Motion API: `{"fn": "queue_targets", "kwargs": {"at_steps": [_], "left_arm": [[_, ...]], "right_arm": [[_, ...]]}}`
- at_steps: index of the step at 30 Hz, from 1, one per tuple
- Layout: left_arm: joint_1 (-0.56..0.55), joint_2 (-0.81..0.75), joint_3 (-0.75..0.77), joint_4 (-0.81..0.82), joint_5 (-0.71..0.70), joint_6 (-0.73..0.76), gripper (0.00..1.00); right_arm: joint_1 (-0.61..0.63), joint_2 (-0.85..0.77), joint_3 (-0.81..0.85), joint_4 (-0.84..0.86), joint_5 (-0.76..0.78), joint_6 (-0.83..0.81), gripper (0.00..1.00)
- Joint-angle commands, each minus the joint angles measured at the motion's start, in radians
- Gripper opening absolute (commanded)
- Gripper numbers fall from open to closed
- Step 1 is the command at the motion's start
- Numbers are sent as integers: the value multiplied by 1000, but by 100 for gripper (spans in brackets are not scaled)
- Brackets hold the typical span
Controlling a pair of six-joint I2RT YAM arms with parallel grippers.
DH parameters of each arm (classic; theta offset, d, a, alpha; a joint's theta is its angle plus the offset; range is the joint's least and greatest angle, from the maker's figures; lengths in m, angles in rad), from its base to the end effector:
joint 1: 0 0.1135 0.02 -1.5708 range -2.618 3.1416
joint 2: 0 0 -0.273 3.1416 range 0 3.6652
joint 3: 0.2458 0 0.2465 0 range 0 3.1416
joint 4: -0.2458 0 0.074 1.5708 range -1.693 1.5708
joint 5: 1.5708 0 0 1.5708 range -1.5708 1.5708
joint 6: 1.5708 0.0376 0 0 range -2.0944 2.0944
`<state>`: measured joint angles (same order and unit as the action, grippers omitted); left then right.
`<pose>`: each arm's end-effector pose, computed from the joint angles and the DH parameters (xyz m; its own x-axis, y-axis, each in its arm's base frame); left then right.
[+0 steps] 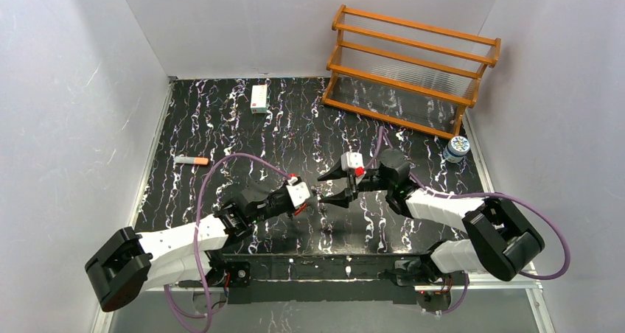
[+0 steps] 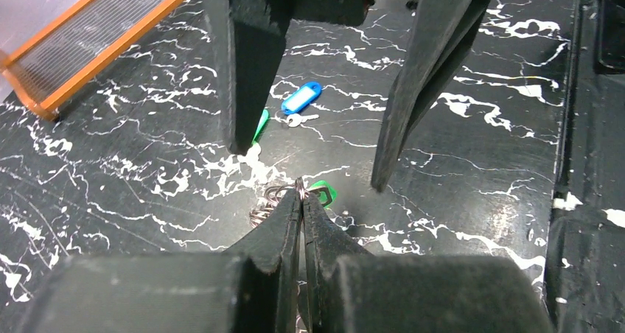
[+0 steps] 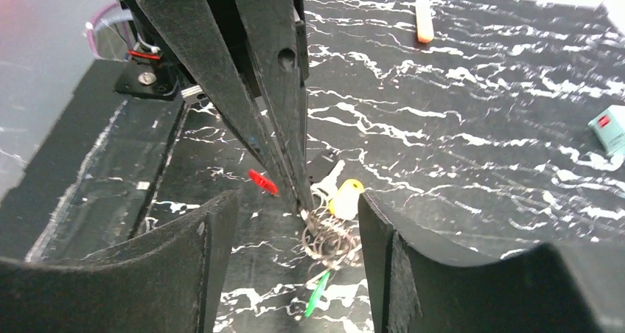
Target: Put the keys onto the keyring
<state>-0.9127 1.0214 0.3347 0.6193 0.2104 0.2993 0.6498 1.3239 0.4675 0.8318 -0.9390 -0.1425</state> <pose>0.1228 -0.1717 0.2337 0.2264 0.1787 -0.9575 0.8732 0.3983 0.2807 0.1818 0.1763 0.2345 0.1226 -0.0122 -0.9924 -0.9923 -0.0198 -0.1223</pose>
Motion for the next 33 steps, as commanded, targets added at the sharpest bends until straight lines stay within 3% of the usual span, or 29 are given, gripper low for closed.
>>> {"fn": "queue_targets", "kwargs": {"at_steps": [1,6,17,21,26,32,33], "left_arm": [[4,-23,7,22,79,21,0],[3,-20,7,22,86,26,0],[4,-43,-3,20,78,37,0],[5,-41,-2,21,80,39,0],[4,-39,0,21,77,43,0],[5,-45,8,22,84,48,0],[4,-50,11,22,80,51,11]], "right_arm": [[54,-7,3,62,80,-168,67],[64,17,8,54,144,-196,58],[64,-47,-2,-138,124,-338,53],[64,-30,14,-148,110,-347,38],[64,-17,31,-153,113,-347,2],[64,-21,13,-100,140,-291,1],[63,-19,4,-77,145,-267,1]]}}
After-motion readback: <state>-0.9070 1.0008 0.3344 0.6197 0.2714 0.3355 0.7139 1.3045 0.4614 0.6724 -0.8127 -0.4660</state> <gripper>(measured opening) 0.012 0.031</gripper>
